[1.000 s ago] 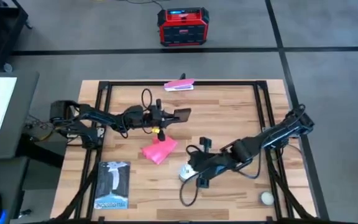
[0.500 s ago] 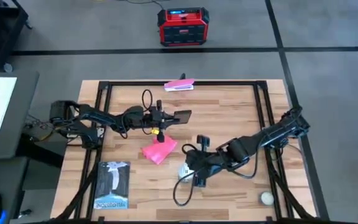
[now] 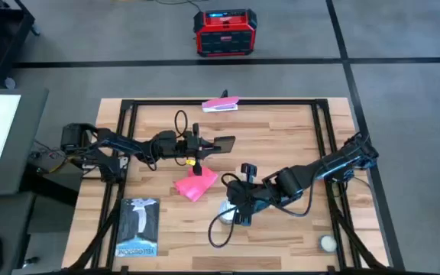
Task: Apply microfiber cloth
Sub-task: Spray the black cellphone
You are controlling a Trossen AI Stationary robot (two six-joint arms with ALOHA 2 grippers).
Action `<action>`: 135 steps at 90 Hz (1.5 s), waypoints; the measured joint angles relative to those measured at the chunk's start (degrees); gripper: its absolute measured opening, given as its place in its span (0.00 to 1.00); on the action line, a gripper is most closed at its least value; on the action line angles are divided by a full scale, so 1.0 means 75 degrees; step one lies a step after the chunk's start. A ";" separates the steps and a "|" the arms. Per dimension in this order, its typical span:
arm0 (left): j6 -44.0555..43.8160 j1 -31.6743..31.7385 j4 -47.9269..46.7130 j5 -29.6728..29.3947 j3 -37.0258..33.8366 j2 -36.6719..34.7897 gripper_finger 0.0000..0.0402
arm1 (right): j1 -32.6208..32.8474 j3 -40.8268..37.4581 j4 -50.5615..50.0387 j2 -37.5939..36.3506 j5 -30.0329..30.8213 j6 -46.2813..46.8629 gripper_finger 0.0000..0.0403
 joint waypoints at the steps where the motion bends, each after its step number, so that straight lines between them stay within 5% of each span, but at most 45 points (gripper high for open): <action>1: 0.0000 -0.0005 0.0000 -0.0002 0.0000 0.0000 0.01 | 0.0000 0.0000 -0.0004 0.0000 -0.0002 0.0006 0.00; 44: -0.0186 -0.0089 0.0674 -0.0011 0.0181 0.0823 0.01 | 0.0111 -0.0003 -0.0181 0.0000 -0.0048 0.0182 0.00; 135: -0.0173 -0.0090 0.0734 -0.0081 0.0178 0.0810 0.01 | 0.0082 0.0021 0.0140 0.0272 -0.0248 0.0171 0.00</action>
